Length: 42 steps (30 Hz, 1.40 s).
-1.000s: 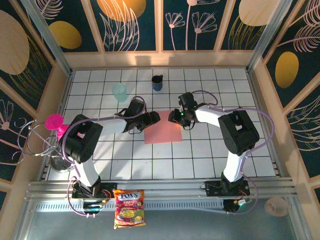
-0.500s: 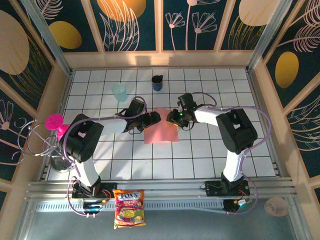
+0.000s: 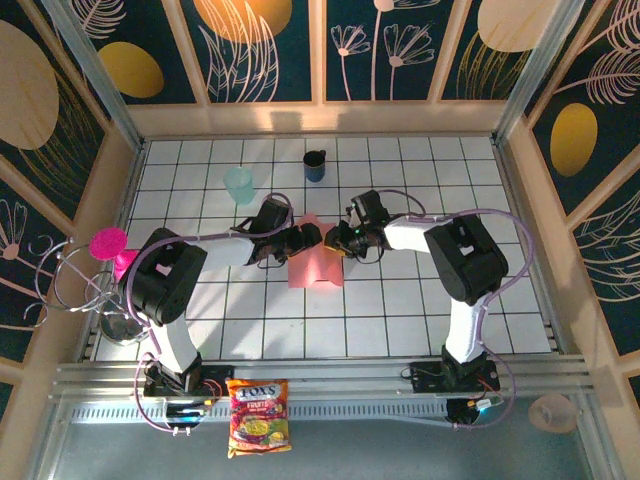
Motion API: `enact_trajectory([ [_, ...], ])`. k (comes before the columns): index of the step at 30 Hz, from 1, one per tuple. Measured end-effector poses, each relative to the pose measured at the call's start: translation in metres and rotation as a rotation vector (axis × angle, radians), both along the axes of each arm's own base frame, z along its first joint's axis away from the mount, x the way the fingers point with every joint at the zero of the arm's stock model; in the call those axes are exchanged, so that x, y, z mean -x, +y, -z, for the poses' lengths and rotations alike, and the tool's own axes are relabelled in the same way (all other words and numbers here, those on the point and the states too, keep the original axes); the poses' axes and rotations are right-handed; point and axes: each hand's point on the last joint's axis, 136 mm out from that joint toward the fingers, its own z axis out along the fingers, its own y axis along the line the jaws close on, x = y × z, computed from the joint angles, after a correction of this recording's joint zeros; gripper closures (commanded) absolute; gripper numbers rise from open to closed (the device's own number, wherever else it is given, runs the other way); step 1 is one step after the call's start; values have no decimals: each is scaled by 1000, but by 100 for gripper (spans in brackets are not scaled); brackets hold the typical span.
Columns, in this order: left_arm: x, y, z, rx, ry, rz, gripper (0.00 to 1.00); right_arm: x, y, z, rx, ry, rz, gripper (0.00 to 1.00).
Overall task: Fold a paper plane with a square sheet of paper (pick it up from the middle)
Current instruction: First fold in half a square sheet of paper at the center of the table.
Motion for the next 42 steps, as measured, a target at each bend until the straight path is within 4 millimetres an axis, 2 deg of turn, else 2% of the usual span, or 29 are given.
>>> enact_trajectory([
  [5, 1, 2, 2, -15, -2, 3, 31, 4, 10, -1, -29, 6, -20, 69],
  [9, 2, 6, 6, -38, -4, -1, 46, 7, 10, 0, -40, 1, -23, 69],
  [12, 4, 11, 6, -53, -6, -5, 57, 11, 2, -6, -48, -16, -12, 67],
  [14, 5, 12, -1, -50, -22, -5, 63, 12, -12, -17, -59, -38, 15, 65],
  [16, 3, 10, -16, -33, -57, -1, 67, 5, -27, -35, -83, -87, 54, 62],
  [20, -1, 6, -58, 24, -150, 14, 68, -13, -54, -80, -148, -230, 127, 52],
  [23, -3, -1, -87, 79, -210, 35, 68, -17, -63, -107, -205, -322, 140, 41],
  [28, -1, -16, -134, 205, -291, 89, 69, -10, -58, -128, -326, -387, 89, 27],
  [34, 6, -33, -181, 384, -343, 157, 70, 2, -43, -160, -501, -441, 0, 17],
  [38, 10, -38, -199, 471, -350, 187, 71, 5, -37, -176, -572, -472, -44, 18],
  [42, 10, -39, -210, 519, -357, 199, 71, 10, -31, -189, -641, -483, -84, 26],
])
